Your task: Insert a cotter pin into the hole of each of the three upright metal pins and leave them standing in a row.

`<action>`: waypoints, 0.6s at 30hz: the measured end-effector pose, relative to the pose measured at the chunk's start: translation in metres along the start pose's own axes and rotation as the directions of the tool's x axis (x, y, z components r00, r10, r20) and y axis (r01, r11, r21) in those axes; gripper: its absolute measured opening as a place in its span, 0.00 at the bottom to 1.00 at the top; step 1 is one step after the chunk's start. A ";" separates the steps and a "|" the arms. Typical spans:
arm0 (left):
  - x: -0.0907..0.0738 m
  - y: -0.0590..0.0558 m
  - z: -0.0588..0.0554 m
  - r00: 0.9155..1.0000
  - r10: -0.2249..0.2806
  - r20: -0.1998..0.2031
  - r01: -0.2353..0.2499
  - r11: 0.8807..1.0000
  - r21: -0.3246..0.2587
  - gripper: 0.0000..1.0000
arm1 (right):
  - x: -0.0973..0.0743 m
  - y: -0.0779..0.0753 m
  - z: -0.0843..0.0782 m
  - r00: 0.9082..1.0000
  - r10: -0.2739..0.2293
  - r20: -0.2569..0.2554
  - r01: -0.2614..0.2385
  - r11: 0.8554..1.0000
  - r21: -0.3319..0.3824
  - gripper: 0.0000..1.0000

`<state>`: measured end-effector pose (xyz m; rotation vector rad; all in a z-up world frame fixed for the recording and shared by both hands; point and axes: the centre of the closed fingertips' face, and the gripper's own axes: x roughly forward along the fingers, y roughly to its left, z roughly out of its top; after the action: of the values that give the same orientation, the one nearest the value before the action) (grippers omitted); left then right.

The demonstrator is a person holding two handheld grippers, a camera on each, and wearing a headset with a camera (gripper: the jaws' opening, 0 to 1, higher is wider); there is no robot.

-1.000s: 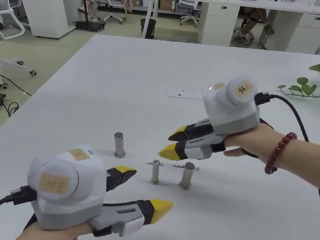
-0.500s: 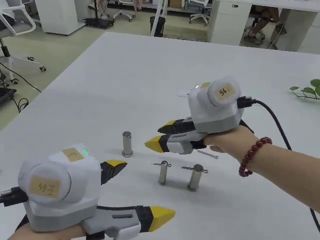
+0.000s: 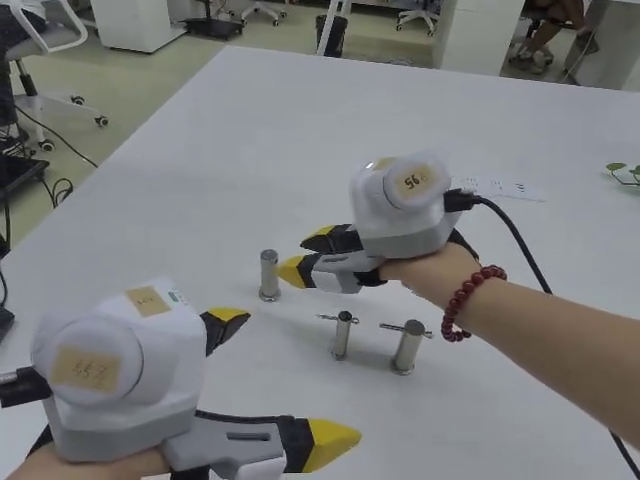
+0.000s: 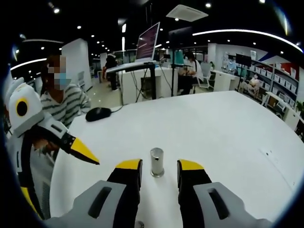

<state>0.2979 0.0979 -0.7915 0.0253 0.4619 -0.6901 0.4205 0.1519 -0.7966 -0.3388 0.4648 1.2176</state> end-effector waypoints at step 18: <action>-0.010 0.009 0.000 1.000 0.020 0.014 -0.020 1.000 -0.006 0.99 | 0.033 0.002 -0.002 1.000 -0.002 -0.007 0.002 1.000 0.004 0.16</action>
<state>0.2969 0.1112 -0.7885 0.0193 0.4492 -0.6687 0.4276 0.1783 -0.8155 -0.3400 0.4725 1.2133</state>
